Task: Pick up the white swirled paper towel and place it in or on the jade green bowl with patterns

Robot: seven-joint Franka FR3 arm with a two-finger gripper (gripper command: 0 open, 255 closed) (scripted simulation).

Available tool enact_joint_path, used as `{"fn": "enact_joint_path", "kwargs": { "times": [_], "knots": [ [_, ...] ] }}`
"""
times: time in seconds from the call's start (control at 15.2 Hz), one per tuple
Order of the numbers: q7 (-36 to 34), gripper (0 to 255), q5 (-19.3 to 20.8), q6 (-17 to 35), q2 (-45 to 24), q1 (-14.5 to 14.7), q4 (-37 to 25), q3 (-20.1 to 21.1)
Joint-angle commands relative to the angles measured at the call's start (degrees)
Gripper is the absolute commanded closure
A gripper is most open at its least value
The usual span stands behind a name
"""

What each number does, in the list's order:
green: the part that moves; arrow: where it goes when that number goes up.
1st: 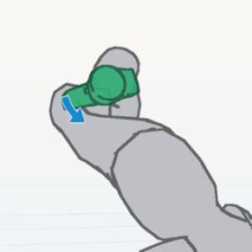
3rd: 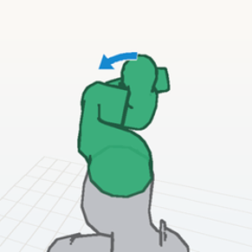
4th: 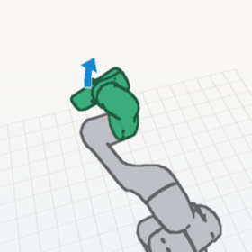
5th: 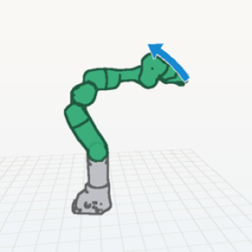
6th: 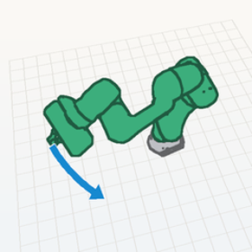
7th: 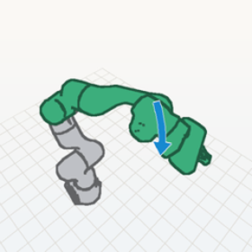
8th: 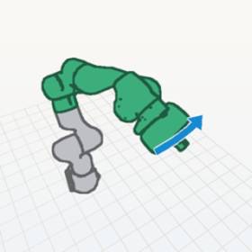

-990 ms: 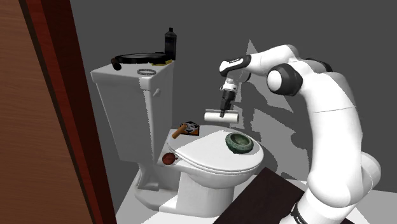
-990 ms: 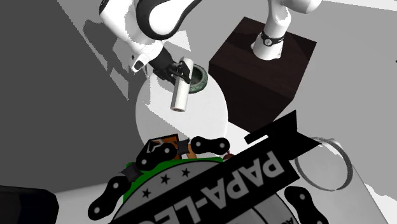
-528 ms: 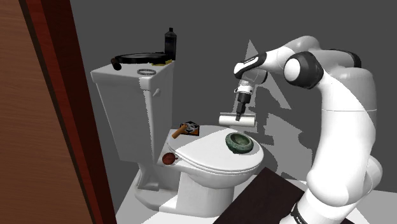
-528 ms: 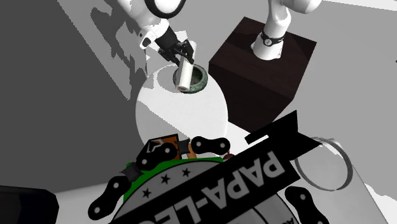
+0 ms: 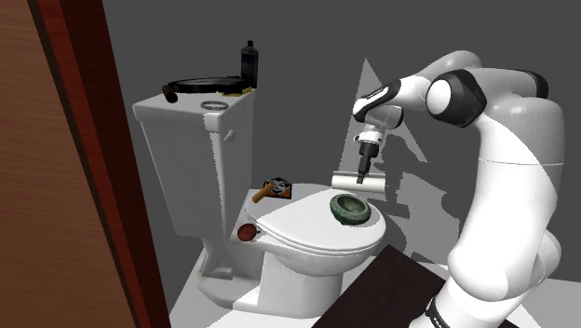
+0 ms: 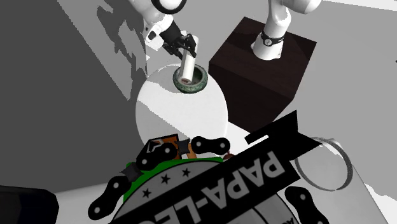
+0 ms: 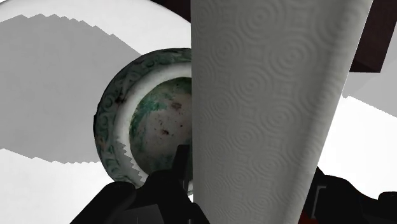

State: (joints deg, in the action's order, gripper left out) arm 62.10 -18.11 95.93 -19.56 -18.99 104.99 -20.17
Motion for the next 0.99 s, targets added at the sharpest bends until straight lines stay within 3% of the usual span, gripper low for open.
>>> {"fn": "enact_joint_path", "kwargs": {
  "times": [0.0,0.66,0.92],
  "knots": [
    [0.55,255,-0.30,1.49,-0.77,-0.07,0.84,0.09],
    [2.66,255,-2.10,7.35,-5.20,-0.42,2.85,0.80],
    [2.66,255,-2.10,7.35,-5.20,-0.42,2.85,0.80]
  ]
}}
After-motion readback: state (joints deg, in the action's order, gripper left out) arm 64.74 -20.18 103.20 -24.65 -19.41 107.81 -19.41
